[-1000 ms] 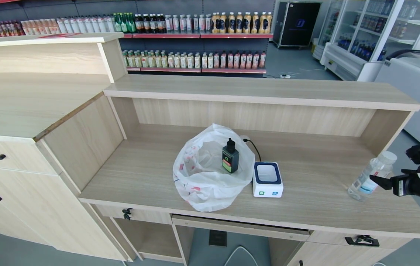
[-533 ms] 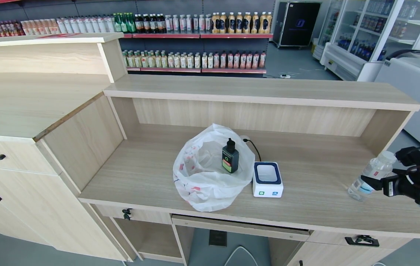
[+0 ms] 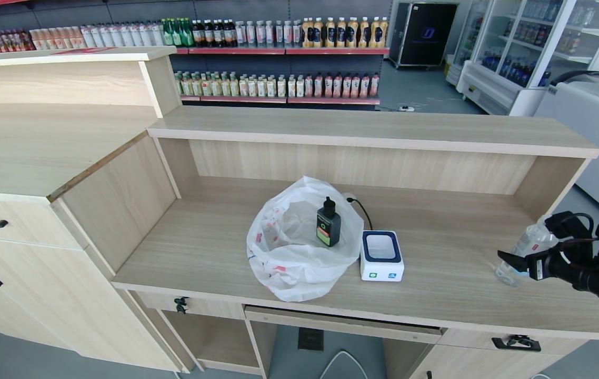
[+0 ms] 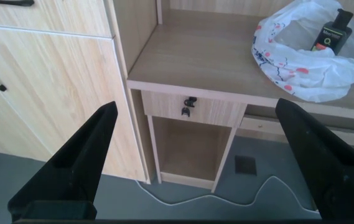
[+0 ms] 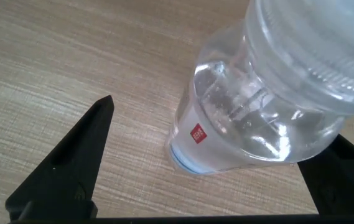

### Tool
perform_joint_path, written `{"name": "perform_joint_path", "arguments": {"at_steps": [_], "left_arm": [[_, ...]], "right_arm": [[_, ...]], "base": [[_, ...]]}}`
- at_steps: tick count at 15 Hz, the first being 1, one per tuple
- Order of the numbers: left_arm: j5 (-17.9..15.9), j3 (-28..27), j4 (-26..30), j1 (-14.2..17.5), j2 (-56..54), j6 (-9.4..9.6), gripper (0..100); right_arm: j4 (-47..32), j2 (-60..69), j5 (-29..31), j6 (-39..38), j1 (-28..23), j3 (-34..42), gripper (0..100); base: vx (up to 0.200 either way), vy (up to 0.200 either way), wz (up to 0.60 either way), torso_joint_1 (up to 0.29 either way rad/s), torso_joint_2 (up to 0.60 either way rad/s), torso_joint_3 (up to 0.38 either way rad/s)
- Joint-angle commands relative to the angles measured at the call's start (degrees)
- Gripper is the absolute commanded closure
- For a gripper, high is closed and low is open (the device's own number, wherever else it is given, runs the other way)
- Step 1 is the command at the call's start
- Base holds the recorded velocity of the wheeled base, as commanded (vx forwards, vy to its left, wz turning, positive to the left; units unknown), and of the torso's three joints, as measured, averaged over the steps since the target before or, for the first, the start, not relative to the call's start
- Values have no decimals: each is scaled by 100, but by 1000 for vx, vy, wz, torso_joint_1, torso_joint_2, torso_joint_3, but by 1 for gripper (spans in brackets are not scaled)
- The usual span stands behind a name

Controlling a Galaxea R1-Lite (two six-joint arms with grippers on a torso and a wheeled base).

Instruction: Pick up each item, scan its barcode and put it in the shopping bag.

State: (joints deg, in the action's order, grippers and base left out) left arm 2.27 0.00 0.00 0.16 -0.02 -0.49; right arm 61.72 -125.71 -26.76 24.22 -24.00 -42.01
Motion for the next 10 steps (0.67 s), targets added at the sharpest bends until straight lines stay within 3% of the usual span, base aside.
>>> {"name": "perform_joint_path", "arguments": {"at_steps": [1, 7, 8, 10], "left_arm": [[2, 0, 0, 2, 2, -4, 0], [2, 0, 0, 2, 2, -4, 0], [2, 0, 0, 2, 2, -4, 0], [2, 0, 0, 2, 2, -4, 0]], "right_arm": [[68, -147, -5, 4, 80, -53, 0], [279, -296, -14, -14, 238, -238, 0], [367, -314, -14, -14, 247, -238, 100], [385, -331, -14, -14, 256, -220, 100]], "base": [[0, 0, 0, 0, 0, 0], [0, 0, 0, 0, 0, 0], [0, 0, 0, 0, 0, 0], [0, 0, 0, 0, 0, 0]]}}
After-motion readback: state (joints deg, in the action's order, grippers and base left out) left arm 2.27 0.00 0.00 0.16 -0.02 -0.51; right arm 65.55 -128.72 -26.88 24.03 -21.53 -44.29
